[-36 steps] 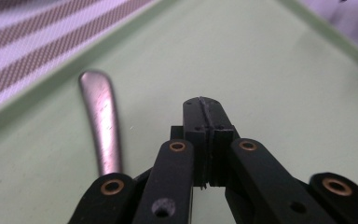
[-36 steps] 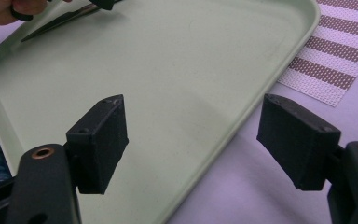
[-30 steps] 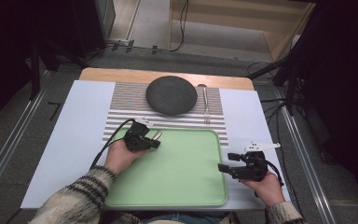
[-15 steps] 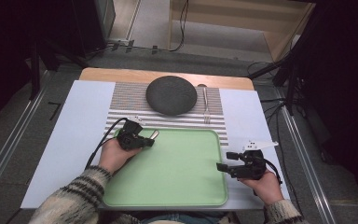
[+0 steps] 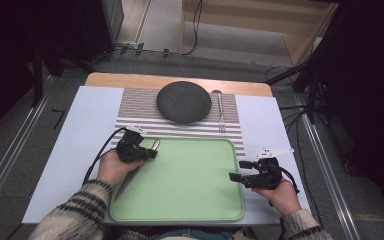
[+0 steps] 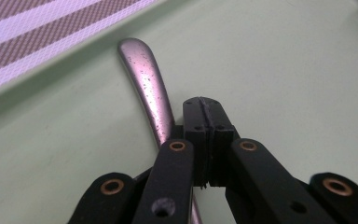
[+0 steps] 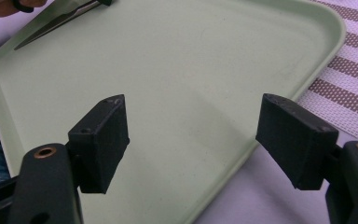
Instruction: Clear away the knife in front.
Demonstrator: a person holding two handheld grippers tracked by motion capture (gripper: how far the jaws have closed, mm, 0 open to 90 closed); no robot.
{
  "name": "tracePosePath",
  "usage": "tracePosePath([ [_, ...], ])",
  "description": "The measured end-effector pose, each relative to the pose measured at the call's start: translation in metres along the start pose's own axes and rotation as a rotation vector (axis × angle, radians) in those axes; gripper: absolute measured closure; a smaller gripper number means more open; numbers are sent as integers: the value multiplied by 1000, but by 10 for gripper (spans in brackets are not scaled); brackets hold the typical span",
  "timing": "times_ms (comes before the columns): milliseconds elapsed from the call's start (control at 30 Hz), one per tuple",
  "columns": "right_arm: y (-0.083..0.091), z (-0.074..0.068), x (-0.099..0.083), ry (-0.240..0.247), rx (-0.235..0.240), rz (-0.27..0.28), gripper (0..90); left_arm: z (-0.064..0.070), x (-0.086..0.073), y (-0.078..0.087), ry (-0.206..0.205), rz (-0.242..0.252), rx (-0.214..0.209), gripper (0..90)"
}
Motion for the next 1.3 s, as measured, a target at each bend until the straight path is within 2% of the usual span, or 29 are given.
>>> tracePosePath([
  [400,-3,-1,3,7,15,-2,235,-13,-13,18,47,3,14,894],
  [667,-3,0,3,4,14,-1,235,-21,-19,28,85,22,5,840],
  [767,-2,0,3,2,14,1,235,-20,-19,29,105,31,-16,787],
  [833,-2,0,4,2,14,3,235,-16,-17,29,133,34,-44,700],
  [900,-2,0,4,1,15,7,235,-12,-16,30,116,39,-47,643],
  [967,-2,0,4,1,17,11,235,-7,-13,34,103,68,-61,593],
  [1067,-2,0,5,0,20,12,235,-3,-8,40,104,105,-85,501],
  [1300,-1,-1,5,-5,23,18,235,2,-8,54,71,159,-79,376],
])
Point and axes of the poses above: each handheld gripper's, and its own axes: y roughly backward along the jaws, x roughly out of its top, z roughly to its right, the point moved 10 cm from there along -y, roughly forward along the jaws, and after that the axes turned 3 degrees about -x, right-handed, at the moved point
